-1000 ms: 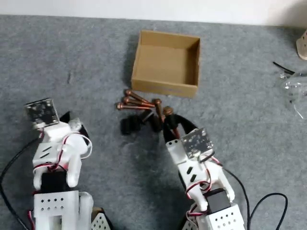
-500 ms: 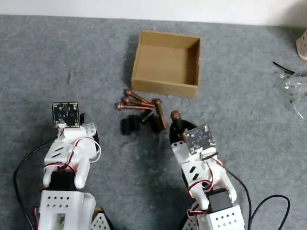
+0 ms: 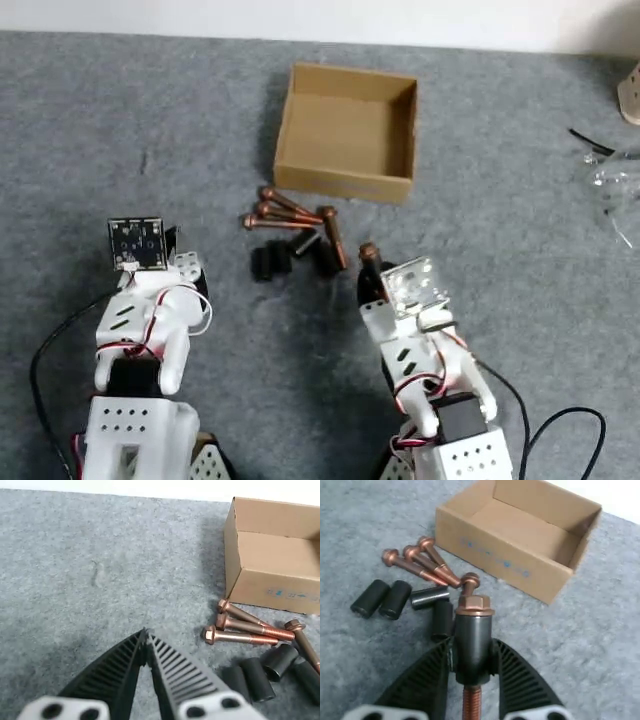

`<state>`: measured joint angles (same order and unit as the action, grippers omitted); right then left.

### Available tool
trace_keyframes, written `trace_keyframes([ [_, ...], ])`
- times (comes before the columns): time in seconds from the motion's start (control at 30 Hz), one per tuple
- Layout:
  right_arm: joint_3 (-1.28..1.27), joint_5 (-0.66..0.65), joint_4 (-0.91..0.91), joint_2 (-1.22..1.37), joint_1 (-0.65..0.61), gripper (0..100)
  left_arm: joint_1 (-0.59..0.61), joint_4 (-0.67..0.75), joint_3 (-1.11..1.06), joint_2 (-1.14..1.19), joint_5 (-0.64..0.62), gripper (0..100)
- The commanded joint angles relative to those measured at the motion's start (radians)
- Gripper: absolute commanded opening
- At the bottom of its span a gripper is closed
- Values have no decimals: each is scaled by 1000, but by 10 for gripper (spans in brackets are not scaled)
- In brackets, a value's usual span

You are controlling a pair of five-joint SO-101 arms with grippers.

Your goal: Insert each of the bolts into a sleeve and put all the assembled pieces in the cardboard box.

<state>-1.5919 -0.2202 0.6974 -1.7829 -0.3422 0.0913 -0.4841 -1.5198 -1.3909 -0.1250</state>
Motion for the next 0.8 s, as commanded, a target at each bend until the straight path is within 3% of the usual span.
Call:
trace_keyframes([
  [0.0, 292, -6, -35, 147, 1, 5, -10, 18, 12, -13, 5, 5],
  [0.33, 1231, -6, 25, 1207, 5, 5, -10, 20, 8, -13, 5, 5],
  [0.77, 2172, -6, 349, 2117, 64, 5, -13, 23, 5, -13, 6, 5],
])
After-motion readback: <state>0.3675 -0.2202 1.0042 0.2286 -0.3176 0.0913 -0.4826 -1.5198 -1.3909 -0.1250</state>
